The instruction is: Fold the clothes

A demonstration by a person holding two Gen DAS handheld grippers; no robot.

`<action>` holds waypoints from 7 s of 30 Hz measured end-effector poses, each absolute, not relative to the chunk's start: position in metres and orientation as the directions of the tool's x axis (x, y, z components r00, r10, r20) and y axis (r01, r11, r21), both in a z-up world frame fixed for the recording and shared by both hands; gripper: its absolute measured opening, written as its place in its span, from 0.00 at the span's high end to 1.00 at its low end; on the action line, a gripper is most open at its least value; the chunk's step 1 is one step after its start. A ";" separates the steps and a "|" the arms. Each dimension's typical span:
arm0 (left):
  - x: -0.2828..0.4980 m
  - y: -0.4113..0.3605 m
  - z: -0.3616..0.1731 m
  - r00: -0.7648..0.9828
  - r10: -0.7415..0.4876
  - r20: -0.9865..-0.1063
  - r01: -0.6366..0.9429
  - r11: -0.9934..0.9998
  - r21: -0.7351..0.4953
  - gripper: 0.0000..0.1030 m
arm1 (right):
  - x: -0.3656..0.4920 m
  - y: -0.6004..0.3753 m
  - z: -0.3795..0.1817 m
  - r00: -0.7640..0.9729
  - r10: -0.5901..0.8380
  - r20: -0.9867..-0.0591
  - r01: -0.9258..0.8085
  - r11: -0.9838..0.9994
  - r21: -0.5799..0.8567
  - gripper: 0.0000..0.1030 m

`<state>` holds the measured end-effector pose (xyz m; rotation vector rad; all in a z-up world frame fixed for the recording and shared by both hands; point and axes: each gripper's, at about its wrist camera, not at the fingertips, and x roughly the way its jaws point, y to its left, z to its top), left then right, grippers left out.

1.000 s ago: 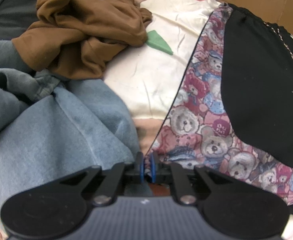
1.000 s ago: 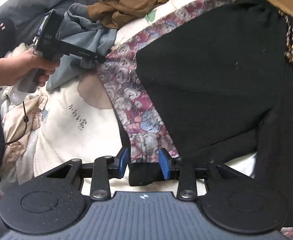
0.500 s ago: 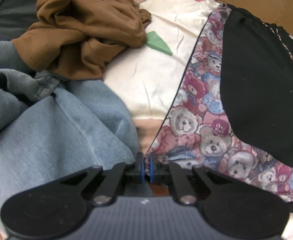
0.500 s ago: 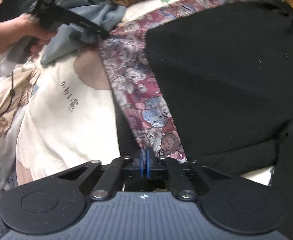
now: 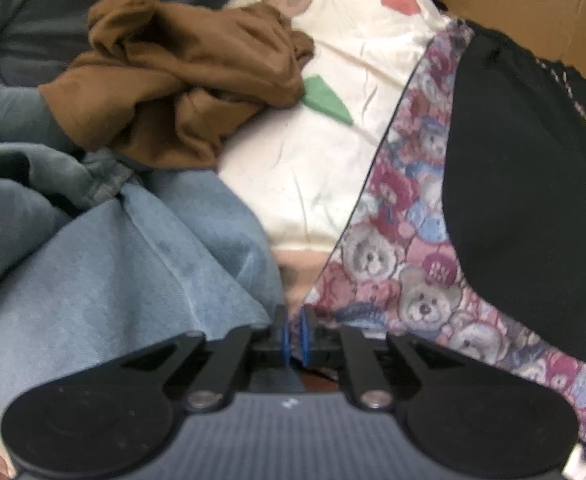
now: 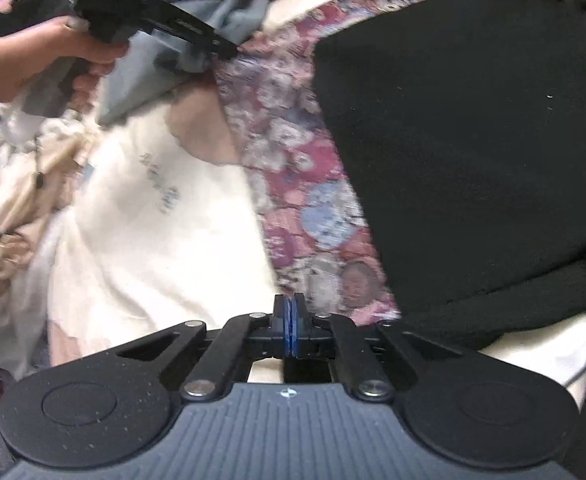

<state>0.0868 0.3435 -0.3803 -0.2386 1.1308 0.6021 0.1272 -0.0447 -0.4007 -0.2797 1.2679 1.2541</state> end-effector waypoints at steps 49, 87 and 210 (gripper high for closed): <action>0.139 0.225 -0.372 0.438 0.112 -0.892 -0.402 0.912 -0.083 0.57 | 0.218 -0.128 -0.360 0.248 0.549 -0.798 -0.677 0.688 0.262 0.78; 0.217 0.348 -0.400 0.395 0.280 -0.875 -0.495 0.867 0.054 0.68 | 0.328 -0.341 -0.406 0.572 0.081 -0.816 -0.177 0.984 -0.026 0.68; 0.392 0.366 -0.341 0.636 0.139 -0.759 -0.308 0.948 -0.084 0.76 | 0.527 -0.216 -0.339 0.579 0.253 -0.775 -0.416 0.909 -0.013 0.70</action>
